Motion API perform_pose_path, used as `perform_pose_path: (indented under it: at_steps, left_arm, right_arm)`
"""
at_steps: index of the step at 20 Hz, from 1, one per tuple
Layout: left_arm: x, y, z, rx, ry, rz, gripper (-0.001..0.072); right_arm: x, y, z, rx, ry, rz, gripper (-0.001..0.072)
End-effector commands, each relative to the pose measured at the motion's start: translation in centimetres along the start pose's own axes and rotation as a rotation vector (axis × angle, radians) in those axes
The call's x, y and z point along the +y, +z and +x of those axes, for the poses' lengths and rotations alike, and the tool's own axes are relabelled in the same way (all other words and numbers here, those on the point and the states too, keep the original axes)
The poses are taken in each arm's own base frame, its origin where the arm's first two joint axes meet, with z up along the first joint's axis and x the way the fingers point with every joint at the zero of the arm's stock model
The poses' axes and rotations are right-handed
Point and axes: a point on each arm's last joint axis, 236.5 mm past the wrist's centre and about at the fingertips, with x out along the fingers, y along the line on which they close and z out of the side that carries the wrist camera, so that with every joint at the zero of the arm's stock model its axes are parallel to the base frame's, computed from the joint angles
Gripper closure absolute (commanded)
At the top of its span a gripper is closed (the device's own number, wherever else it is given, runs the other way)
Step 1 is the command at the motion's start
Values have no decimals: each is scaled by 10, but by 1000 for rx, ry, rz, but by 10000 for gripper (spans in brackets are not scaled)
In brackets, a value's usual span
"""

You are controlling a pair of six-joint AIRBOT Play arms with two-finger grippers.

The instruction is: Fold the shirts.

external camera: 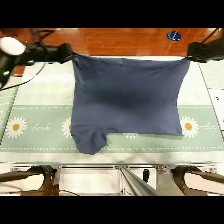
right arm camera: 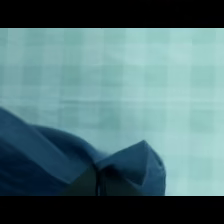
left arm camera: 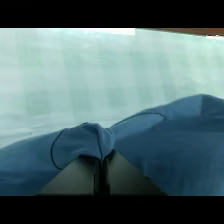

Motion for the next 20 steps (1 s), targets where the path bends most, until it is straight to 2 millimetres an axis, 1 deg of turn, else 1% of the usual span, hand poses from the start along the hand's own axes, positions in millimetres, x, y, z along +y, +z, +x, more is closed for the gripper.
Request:
perform_pose_path:
  at_steps: [1, 3, 4, 5, 6, 7, 8, 9, 10, 11, 12, 13, 14, 15, 16, 17, 18, 19, 20]
  left_arm:
    - [16, -12, 67, 81, 0, -95, 691]
    - [18, -28, 80, 148, -16, -116, 689]
    - [19, -36, 82, 178, -19, -122, 648]
    - [22, -43, 82, 209, -12, -117, 447]
    - [27, -50, 77, 244, -4, -112, 205]
    - [36, -57, 65, 295, 7, -88, 200]
    - [51, -63, 48, 357, 36, -73, 200]
    - [75, -73, 24, 437, 85, -72, 200]
    - [104, -84, -5, 516, 152, -81, 200]
    - [129, -93, -34, 575, 212, -106, 200]
    - [148, -102, -60, 592, 249, -158, 200]
    - [160, -110, -80, 570, 259, -220, 201]
    - [169, -129, -96, 548, 264, -289, 201]
    - [173, -156, -108, 552, 254, -340, 200]
    - [173, -189, -117, 571, 233, -398, 201]
    - [169, -225, -123, 589, 202, -472, 201]
    - [160, -254, -125, 590, 156, -550, 201]
    - [150, -273, -123, 573, 105, -622, 202]
    - [138, -286, -121, 551, 39, -681, 202]
  right_arm:
    - [-14, 7, 75, 52, -2, 102, 686]
    - [-13, -2, 107, 102, 22, 145, 686]
    - [-11, -9, 119, 127, 39, 165, 685]
    - [-10, -14, 128, 149, 55, 187, 611]
    - [-10, -18, 131, 166, 69, 207, 385]
    - [-14, -21, 127, 186, 79, 221, 306]
    - [-24, -26, 117, 219, 77, 223, 306]
    - [-40, -34, 101, 256, 66, 206, 306]
    - [-62, -45, 79, 297, 36, 200, 306]
    - [-87, -58, 58, 338, -14, 198, 306]
    - [-118, -76, 35, 374, -84, 224, 307]
    - [-141, -97, 18, 390, -133, 270, 307]
    - [-157, -120, 8, 385, -153, 346, 307]
    - [-166, -150, 5, 378, -155, 431, 307]
    - [-169, -185, 7, 377, -145, 505, 307]
    - [-167, -217, 11, 379, -133, 559, 307]
    - [-162, -248, 16, 383, -112, 610, 307]
    - [-155, -269, 20, 379, -83, 653, 307]
    - [-149, -283, 22, 368, -54, 691, 307]
